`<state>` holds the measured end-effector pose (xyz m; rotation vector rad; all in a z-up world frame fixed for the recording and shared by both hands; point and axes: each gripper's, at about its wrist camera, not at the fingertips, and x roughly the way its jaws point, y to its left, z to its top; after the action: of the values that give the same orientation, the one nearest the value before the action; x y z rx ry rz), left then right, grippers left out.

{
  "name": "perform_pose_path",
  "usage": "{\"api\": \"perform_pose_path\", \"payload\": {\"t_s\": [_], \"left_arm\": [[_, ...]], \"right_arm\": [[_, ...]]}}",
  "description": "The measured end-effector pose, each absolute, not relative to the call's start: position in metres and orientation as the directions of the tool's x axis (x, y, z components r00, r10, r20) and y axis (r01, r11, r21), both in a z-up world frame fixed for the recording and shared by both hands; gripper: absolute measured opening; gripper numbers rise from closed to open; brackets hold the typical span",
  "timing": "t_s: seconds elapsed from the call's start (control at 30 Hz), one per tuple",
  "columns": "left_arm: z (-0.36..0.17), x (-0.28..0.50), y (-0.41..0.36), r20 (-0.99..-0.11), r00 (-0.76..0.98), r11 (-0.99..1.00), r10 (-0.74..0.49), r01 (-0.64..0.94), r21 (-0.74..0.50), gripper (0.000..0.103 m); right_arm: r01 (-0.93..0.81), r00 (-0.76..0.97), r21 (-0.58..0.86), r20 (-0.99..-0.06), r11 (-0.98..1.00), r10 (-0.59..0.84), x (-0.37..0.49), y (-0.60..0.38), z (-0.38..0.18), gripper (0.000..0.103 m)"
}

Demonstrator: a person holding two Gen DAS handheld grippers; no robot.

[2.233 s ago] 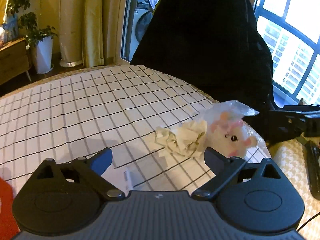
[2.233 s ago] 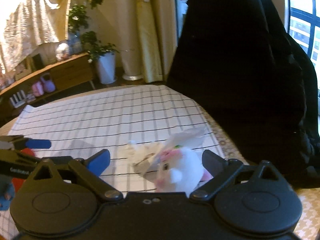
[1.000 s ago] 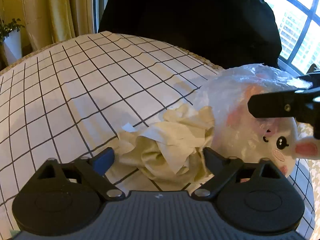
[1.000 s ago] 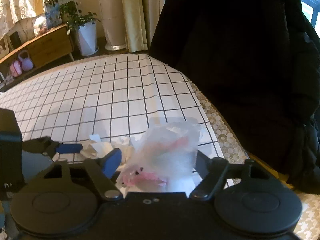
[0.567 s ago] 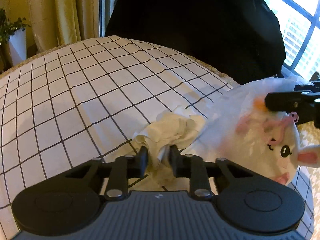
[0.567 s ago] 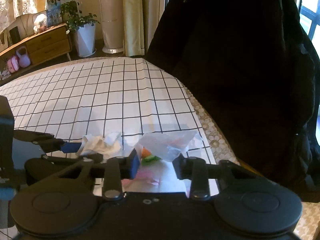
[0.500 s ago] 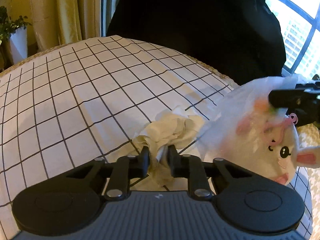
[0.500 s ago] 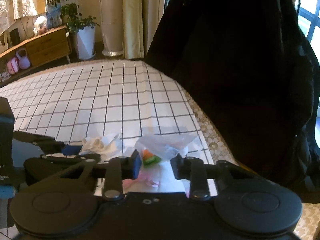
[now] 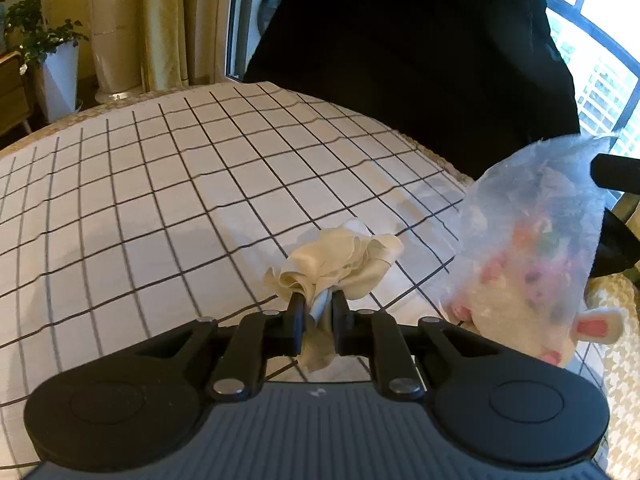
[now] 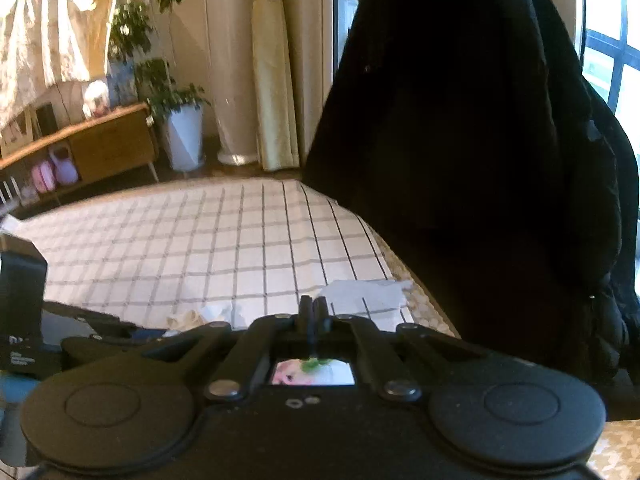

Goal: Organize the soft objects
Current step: 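Carry the cloth and plastic bag over the tin box and lower them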

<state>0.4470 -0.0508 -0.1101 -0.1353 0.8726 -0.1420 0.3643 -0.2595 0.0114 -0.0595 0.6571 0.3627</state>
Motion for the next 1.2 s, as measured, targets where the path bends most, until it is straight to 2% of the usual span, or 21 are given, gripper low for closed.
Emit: {"api": "perform_pose_path", "payload": {"t_s": [0.43, 0.87, 1.2], "left_arm": [[-0.052, 0.391, -0.013, -0.729, 0.658, 0.978, -0.188, 0.056, -0.201, 0.014], [-0.015, 0.303, 0.032, -0.744, 0.644, 0.98, -0.179, 0.05, -0.192, 0.013], [0.007, 0.238, 0.094, -0.755, 0.646, 0.983, -0.108, -0.043, -0.178, 0.014]], "right_arm": [[-0.436, 0.73, 0.186, -0.499, 0.881, 0.467, 0.314, -0.252, 0.061, 0.0], [-0.544, 0.647, 0.241, -0.489, 0.804, 0.585, 0.259, -0.226, 0.08, 0.0], [-0.62, 0.544, 0.322, -0.48, 0.715, 0.688, 0.225, -0.175, 0.081, 0.0]]}}
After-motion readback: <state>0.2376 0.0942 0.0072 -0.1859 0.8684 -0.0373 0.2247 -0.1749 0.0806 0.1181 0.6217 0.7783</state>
